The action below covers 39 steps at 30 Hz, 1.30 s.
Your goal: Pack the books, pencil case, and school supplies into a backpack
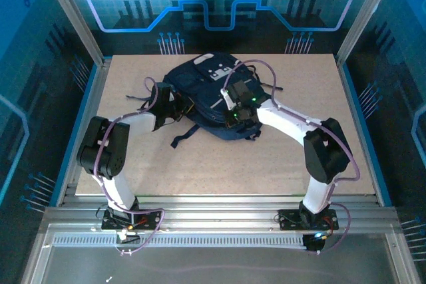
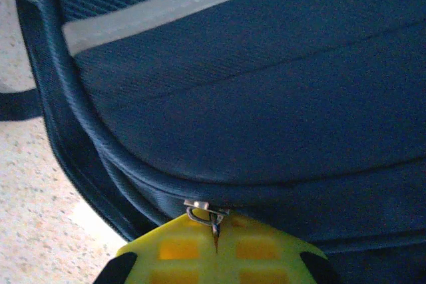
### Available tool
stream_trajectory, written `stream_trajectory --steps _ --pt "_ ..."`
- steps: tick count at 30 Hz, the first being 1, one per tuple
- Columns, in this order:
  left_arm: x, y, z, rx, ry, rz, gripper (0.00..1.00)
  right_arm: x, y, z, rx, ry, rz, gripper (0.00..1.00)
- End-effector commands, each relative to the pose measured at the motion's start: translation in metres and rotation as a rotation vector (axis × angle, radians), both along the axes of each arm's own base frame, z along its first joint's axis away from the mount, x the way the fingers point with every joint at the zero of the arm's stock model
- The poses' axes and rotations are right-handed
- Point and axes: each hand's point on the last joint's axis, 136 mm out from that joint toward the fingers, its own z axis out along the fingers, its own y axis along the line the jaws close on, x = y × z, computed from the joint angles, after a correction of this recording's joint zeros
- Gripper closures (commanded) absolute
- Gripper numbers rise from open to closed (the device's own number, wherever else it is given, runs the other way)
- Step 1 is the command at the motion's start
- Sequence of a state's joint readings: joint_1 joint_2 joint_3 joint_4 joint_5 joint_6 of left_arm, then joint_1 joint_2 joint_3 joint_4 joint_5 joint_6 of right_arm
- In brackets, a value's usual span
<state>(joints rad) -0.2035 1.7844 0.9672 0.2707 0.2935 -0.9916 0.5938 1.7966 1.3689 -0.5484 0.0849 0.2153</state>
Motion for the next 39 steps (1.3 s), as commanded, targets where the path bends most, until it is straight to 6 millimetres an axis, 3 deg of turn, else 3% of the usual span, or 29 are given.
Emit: stream_trajectory --steps 1,5,8,10,13,15,17,22,26,29,33,39 --pt "0.027 0.029 0.006 0.061 -0.049 0.063 1.00 -0.010 -0.039 -0.017 -0.183 0.093 0.018 1.00" --pt "0.037 0.035 0.004 0.055 -0.044 0.066 1.00 0.004 -0.073 -0.018 -0.388 0.054 -0.011 1.00" --pt "0.045 0.036 0.005 0.062 -0.046 0.054 1.00 0.005 -0.069 -0.015 -0.395 0.058 0.021 1.00" --pt "0.051 0.033 0.006 0.062 -0.046 0.035 0.98 -0.003 -0.043 -0.012 -0.287 0.083 0.088 1.00" --pt "0.062 0.023 0.005 0.024 -0.037 -0.003 0.87 -0.022 0.007 -0.003 -0.124 0.091 0.223 1.00" --pt "0.068 0.016 0.003 -0.003 -0.034 -0.024 0.78 -0.035 0.041 0.006 -0.035 0.082 0.303 1.00" --pt "0.073 0.012 0.002 -0.021 -0.031 -0.040 0.62 -0.044 0.069 0.013 0.039 0.074 0.359 1.00" --pt "0.077 0.012 0.009 -0.023 -0.027 -0.057 0.39 -0.040 0.119 0.025 0.155 0.058 0.396 1.00" --pt "0.065 0.024 0.024 -0.008 -0.028 -0.042 0.24 -0.020 0.141 0.033 0.190 0.026 0.383 1.00" --pt "0.047 0.036 0.033 0.016 -0.012 -0.028 0.16 -0.008 0.146 0.035 0.176 0.006 0.364 1.00" --pt "0.017 0.053 0.039 0.062 0.030 0.000 0.14 0.006 0.143 0.034 0.174 -0.005 0.304 1.00" --pt "-0.030 0.057 0.036 0.039 0.098 0.048 0.14 0.015 0.138 0.034 0.268 0.045 0.216 1.00"
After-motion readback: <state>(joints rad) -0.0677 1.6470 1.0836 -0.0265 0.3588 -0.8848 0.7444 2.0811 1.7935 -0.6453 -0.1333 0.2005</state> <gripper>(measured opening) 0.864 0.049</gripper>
